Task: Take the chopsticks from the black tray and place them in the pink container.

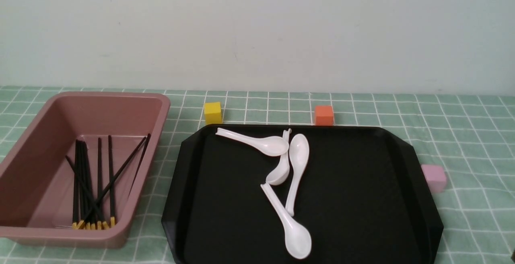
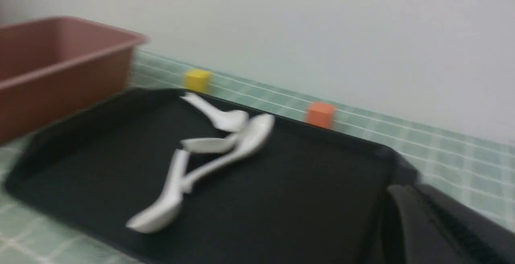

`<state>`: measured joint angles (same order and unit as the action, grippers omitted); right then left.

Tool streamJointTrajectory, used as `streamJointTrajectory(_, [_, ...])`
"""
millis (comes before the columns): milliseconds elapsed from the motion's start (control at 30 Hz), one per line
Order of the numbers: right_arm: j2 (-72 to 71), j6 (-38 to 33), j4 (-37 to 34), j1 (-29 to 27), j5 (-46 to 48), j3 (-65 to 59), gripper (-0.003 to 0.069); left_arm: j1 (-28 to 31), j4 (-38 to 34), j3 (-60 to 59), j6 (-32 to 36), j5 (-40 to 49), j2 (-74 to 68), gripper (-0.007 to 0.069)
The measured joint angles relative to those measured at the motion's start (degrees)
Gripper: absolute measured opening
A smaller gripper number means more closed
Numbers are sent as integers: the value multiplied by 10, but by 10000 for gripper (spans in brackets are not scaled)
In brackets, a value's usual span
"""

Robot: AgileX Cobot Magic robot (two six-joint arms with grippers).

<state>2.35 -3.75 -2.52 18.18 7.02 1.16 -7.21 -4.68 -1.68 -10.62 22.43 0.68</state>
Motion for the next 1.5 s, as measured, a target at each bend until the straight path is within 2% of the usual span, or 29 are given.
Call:
streamJointTrajectory(200, [-29, 31, 13, -103, 22, -26, 41, 0, 0, 0, 0, 0, 0, 238])
streamJointTrajectory(300, [-29, 37, 31, -119, 51, -26, 41, 0, 0, 0, 0, 0, 0, 238])
streamJointTrajectory(533, [-29, 50, 41, -119, 131, -24, 43, 0, 0, 0, 0, 0, 0, 238])
streamJointTrajectory(1500, [-29, 61, 43, -119, 137, -23, 76, 0, 0, 0, 0, 0, 0, 238])
